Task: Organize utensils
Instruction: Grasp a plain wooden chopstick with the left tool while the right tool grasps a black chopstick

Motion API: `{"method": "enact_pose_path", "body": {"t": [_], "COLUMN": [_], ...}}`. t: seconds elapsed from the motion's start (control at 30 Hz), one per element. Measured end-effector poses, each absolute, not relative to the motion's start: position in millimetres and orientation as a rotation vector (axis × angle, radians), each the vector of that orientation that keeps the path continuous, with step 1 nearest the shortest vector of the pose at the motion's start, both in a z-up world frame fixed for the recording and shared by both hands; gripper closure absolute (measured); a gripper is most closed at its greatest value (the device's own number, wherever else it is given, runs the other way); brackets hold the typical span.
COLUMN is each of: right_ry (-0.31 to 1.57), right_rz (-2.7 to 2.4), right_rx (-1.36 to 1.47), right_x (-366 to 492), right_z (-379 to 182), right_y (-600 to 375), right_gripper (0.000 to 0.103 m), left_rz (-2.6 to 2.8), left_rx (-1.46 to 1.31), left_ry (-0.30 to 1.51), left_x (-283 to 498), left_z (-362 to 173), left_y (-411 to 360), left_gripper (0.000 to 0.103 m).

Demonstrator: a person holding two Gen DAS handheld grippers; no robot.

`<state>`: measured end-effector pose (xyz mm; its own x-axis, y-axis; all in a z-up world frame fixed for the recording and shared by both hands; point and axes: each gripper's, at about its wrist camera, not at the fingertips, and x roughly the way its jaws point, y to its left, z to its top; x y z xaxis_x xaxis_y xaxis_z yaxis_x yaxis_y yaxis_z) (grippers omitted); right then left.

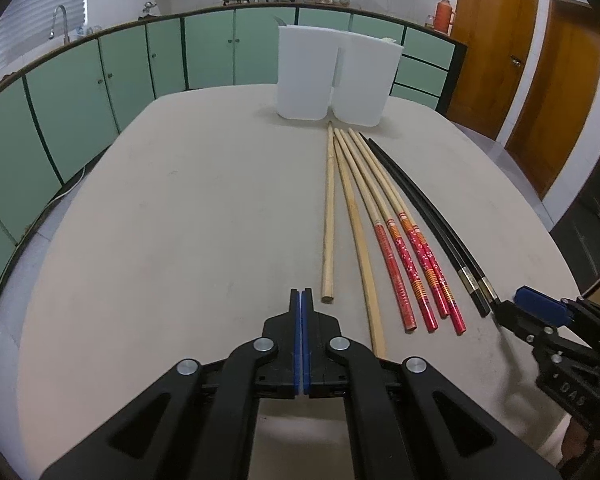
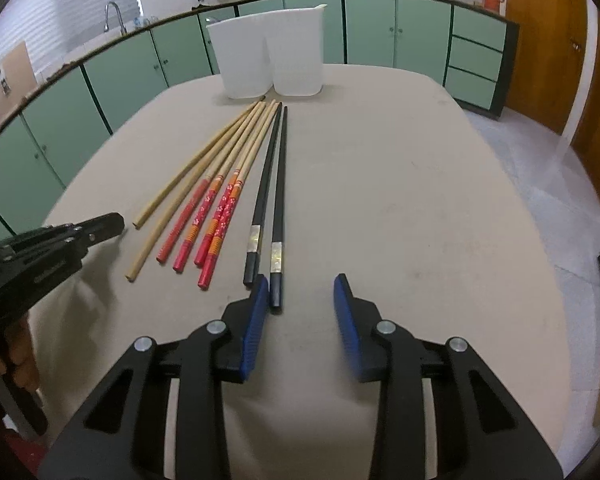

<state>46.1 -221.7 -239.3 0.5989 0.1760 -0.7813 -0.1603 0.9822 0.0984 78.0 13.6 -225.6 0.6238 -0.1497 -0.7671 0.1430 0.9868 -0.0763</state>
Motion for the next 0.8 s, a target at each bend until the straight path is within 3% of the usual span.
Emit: {"method": "enact_pose_path", "body": {"t": [0.4,0.6,0.7,0.8], "right_ry": [0.890,0.862,0.848,0.843], "right_rz": [0.219,0.208,0.198,0.197], "right_rx": [-0.008,-0.025,-0.028,-0.009], "right_x": [42.4,45.0,46.6,49.2], "right_z": [-245.4,-246.4,-247.1,-246.6], "right_y": [-213.6,-208.0,-205.8,-207.0], "right_gripper": [0.081,0.087,0.097,0.097], "left_rz": [-0.151,-0.156,-0.166,-0.171], "left_rx": [-0.020,-0.012,-0.014,-0.006], "left_ry": [0.888,0.879,0.875,0.876], "left_x": [77.1,76.2,75.5,76.7], "left_z": [-226.8,-226.4,-226.3,-227.5], "left_y": [16.0,12.3,10.7,7.2], "left_gripper": [0.095,0.084,0.080,0.078]}}
